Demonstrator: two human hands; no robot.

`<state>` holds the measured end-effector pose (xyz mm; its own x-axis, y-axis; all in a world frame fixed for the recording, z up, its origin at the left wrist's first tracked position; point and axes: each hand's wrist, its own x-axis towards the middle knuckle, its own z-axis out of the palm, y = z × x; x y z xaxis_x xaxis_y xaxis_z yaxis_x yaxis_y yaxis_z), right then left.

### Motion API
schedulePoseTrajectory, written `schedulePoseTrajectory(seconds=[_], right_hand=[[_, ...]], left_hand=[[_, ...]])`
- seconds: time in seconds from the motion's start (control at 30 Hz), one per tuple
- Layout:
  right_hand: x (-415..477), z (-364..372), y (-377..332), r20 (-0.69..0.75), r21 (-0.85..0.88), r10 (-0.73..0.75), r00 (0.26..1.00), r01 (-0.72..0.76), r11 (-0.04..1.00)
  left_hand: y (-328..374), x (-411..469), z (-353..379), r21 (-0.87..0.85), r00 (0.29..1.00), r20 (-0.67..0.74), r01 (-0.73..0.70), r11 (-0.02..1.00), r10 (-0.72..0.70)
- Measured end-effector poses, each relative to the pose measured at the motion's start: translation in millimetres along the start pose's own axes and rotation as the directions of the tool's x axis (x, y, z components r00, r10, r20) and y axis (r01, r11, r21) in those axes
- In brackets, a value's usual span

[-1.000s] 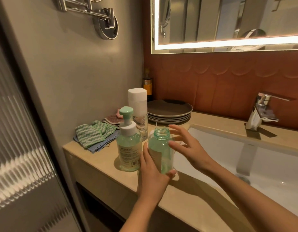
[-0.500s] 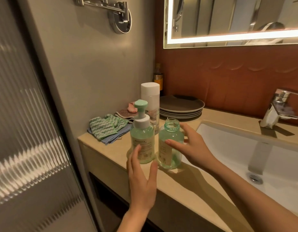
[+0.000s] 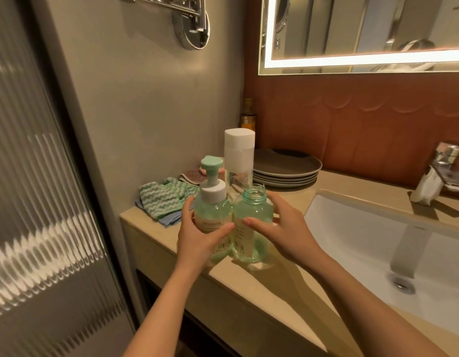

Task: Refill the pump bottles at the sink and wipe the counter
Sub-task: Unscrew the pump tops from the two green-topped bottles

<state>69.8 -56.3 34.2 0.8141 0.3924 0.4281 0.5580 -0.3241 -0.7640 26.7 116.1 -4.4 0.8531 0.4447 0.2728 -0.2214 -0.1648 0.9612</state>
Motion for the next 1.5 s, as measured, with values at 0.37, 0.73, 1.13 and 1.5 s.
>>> schedulePoseTrajectory(seconds=[0.37,0.73,1.13,1.5], right_hand=[[16.5,21.5,3.3,0.109,-0.067,-0.075,0.991,0.083,0.994],[-16.7,-49.9,-5.7,-0.132,0.168,-0.035,0.991,0.057,0.984],[-14.2,-76.4,-3.8,-0.167,0.207,-0.049,0.985,0.084,0.975],[-14.4,-56.7,-18.7,-0.03,-0.125,-0.166,0.986,0.161,0.979]], left_hand=[[20.0,-42.4,-2.2,0.007,0.983,-0.129,-0.133,0.991,0.133],[35.5,-101.3,71.8,0.135,0.988,-0.011,-0.149,0.979,0.152],[24.4,-90.9,103.9,0.121,0.994,-0.024,-0.102,0.987,0.106],[17.2,-86.1,108.1,0.174,0.995,-0.041,-0.085,0.981,0.093]])
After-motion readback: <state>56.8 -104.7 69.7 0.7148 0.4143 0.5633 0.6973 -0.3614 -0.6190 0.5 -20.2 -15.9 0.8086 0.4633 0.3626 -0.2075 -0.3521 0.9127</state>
